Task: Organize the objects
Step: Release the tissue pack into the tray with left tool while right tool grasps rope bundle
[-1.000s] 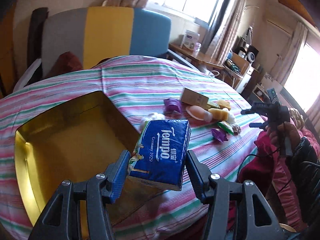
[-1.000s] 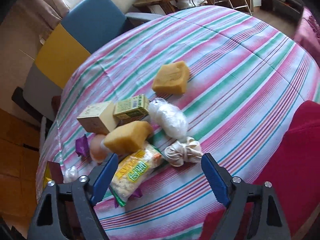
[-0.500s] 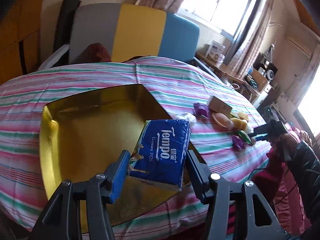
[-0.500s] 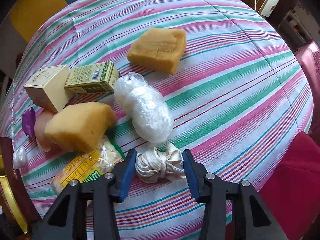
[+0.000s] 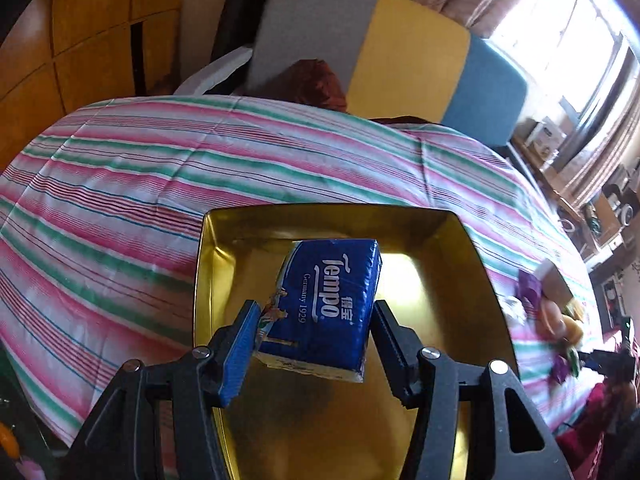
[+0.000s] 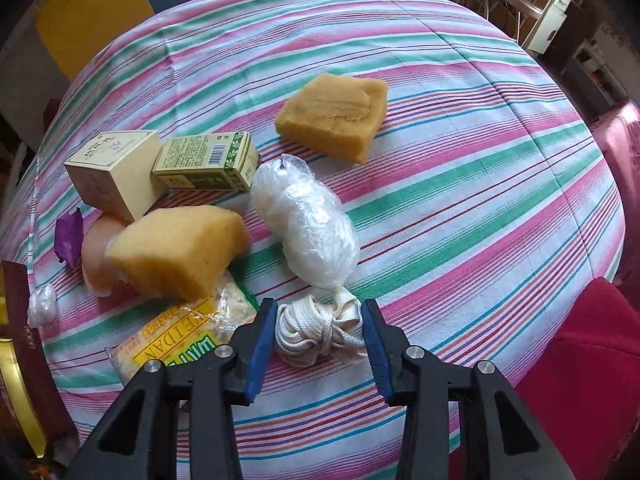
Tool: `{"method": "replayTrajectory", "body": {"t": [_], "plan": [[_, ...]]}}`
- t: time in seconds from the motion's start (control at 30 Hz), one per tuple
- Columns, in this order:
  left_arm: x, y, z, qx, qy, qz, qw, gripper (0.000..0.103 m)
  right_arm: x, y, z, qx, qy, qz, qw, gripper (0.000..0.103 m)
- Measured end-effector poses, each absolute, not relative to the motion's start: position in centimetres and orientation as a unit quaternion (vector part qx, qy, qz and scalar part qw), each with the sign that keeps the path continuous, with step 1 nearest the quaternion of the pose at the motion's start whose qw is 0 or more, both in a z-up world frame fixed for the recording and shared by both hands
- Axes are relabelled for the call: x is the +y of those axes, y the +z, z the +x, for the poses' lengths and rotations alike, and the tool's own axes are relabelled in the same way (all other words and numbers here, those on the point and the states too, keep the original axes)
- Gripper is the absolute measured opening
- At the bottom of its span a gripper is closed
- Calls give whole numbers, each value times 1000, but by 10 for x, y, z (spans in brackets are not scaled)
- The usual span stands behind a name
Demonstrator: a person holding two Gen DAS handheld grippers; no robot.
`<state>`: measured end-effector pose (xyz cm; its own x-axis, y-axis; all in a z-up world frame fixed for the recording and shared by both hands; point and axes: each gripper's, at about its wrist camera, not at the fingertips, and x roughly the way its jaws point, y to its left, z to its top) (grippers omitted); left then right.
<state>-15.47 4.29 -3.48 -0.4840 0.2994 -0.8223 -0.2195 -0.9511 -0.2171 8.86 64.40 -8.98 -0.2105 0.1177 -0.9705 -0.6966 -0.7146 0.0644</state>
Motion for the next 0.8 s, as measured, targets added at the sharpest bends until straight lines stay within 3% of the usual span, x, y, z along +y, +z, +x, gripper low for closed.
{"method": "replayTrajectory", "body": {"t": [0.6,0.8], "plan": [[57,-95,-218,30,839,-540,50,59,639,-87,93,258,737,-563,273,43],[53,-70,-203,28,853,-516,68,59,638,-87,90,260,736,-561,274,43]]}}
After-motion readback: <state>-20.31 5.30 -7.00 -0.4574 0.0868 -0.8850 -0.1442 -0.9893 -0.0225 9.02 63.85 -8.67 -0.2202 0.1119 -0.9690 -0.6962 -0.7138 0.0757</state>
